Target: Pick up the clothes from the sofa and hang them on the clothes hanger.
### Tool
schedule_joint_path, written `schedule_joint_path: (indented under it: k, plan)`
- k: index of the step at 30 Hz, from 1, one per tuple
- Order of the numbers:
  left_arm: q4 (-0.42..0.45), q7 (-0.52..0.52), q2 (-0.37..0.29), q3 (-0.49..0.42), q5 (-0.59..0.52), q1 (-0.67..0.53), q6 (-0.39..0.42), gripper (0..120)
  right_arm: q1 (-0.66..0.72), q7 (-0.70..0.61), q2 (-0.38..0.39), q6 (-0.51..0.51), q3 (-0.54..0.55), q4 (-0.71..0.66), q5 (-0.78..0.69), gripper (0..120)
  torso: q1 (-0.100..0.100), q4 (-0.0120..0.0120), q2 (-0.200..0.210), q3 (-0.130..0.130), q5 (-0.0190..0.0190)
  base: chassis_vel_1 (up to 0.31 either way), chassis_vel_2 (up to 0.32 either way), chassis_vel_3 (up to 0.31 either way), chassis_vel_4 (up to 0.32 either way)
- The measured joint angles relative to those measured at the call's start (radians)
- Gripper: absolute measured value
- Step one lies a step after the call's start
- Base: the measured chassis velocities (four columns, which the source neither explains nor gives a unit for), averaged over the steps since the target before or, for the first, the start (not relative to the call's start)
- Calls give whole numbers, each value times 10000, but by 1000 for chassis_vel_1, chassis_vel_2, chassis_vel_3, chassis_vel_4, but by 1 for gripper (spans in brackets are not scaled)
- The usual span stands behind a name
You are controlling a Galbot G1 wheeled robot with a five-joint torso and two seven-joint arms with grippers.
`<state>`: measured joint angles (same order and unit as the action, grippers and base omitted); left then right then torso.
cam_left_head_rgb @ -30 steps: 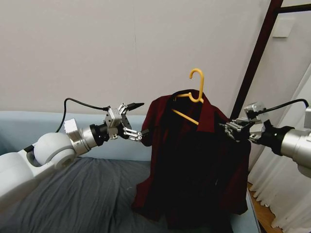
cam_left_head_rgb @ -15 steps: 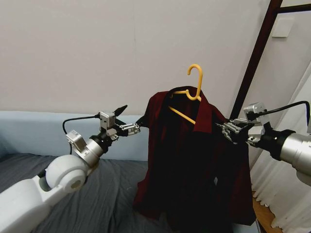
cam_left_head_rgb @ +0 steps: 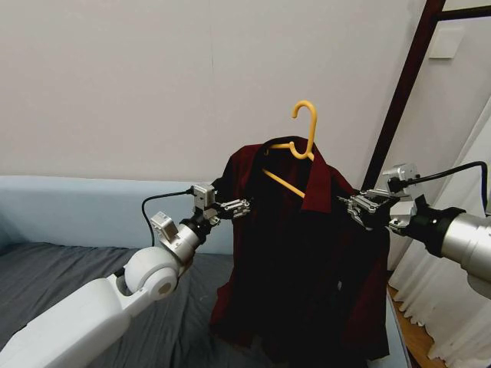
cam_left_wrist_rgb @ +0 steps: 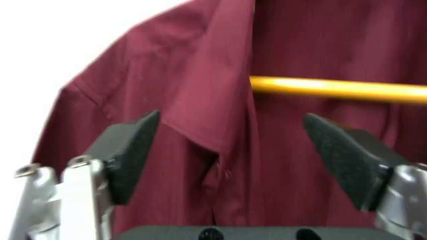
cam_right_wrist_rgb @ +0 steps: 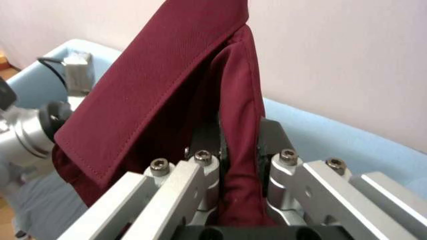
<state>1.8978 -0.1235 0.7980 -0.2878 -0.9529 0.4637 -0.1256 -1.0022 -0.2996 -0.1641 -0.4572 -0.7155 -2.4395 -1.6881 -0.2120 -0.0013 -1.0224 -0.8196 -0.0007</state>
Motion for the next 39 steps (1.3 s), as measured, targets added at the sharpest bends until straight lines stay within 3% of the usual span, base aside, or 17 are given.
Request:
schedule_joint_path:
  k: [22,39]
  plan:
    - [-293,-133,426,-227,201,-155,-75,1,-29,53,-163,-54,203,32,119,8,0,-1,0,0,-2,0,0,0,0]
    - [611,-187,221,-342,336,-362,-27,0,13,-180,-142,-190,512,302,574,8,0,0,0,0,-2,0,0,0,0]
